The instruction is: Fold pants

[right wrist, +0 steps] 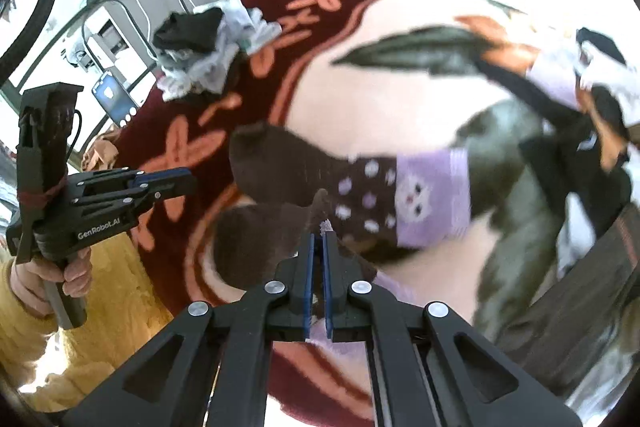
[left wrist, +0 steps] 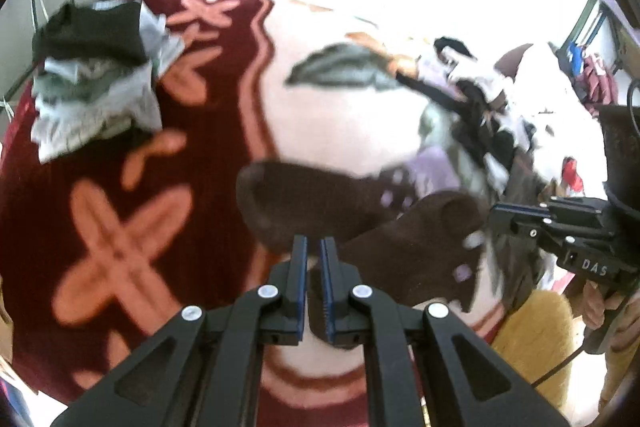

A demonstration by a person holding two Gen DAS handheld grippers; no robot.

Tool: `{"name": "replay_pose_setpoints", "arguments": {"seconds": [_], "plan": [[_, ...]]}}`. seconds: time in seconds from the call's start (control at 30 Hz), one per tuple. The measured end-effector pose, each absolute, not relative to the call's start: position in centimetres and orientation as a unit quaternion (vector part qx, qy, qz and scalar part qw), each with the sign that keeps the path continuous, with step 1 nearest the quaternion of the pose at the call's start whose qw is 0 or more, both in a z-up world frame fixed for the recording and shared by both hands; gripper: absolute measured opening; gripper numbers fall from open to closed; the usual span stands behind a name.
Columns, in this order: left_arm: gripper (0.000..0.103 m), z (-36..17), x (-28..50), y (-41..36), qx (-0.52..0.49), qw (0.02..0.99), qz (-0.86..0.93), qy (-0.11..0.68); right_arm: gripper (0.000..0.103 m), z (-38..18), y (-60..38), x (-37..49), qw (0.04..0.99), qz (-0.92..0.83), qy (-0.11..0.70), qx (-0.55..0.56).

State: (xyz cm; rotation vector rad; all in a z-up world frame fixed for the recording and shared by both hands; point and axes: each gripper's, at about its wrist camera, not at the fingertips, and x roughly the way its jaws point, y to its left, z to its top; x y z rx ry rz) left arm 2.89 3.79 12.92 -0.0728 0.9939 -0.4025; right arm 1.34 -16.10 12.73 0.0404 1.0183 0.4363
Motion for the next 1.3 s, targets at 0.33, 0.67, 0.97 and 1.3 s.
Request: {"name": "replay_pose_setpoints", "arguments": {"seconds": [0.33, 0.67, 0.97, 1.3], "plan": [[0.008, 10.0, 4.1, 2.2, -0.035, 0.823, -0.204, 0.529, 0.002, 12.9, -15.0, 2.1, 0.833, 0.218, 0.505, -0.057], [0.041, 5.6, 4.6, 1.1, -0.019, 0.787, -0.193, 0.586, 0.032, 10.0, -13.3, 6.7, 0.792, 0.212, 0.567, -0.074], [0.007, 4.2, 4.8, 0.1, 0.010, 0.773, -0.200, 0.603, 0.011, 7.9, -12.1, 6.0, 0.757, 0.242, 0.603, -0.071], [0.006, 11.6, 5.6, 1.3, 0.021, 0.836, -0.208, 0.508, 0.008, 14.1, -14.2, 3.7, 0.815, 0.220, 0.510, -0.164]]}}
